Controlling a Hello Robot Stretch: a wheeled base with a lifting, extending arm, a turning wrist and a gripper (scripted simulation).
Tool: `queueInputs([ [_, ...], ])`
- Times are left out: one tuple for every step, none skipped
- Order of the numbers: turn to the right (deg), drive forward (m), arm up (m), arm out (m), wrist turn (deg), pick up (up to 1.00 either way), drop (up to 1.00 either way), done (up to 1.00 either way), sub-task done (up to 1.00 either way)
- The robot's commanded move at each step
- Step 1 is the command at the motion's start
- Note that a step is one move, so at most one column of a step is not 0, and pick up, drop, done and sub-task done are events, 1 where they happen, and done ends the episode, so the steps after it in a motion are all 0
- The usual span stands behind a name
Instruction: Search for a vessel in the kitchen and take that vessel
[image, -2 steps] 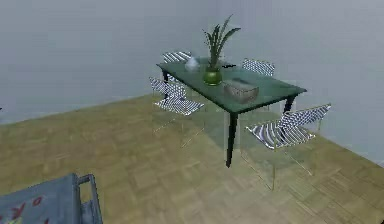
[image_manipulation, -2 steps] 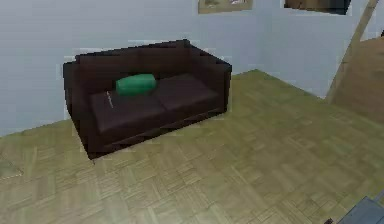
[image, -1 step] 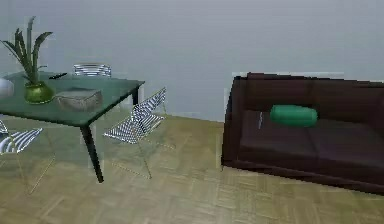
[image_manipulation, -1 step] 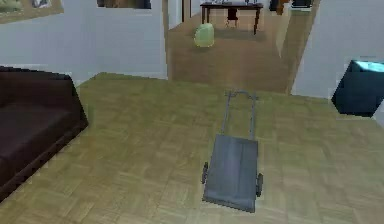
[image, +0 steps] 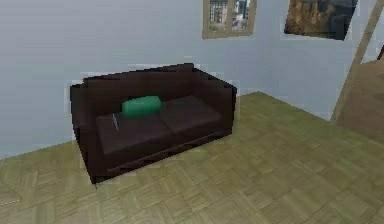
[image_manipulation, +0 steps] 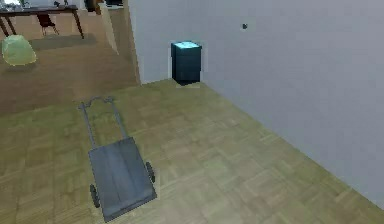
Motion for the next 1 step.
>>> queueInputs([
  [21.0, 0.00, 0.00, 0.00, 0.0, 0.00, 0.00, 0.00, 0.00],
])
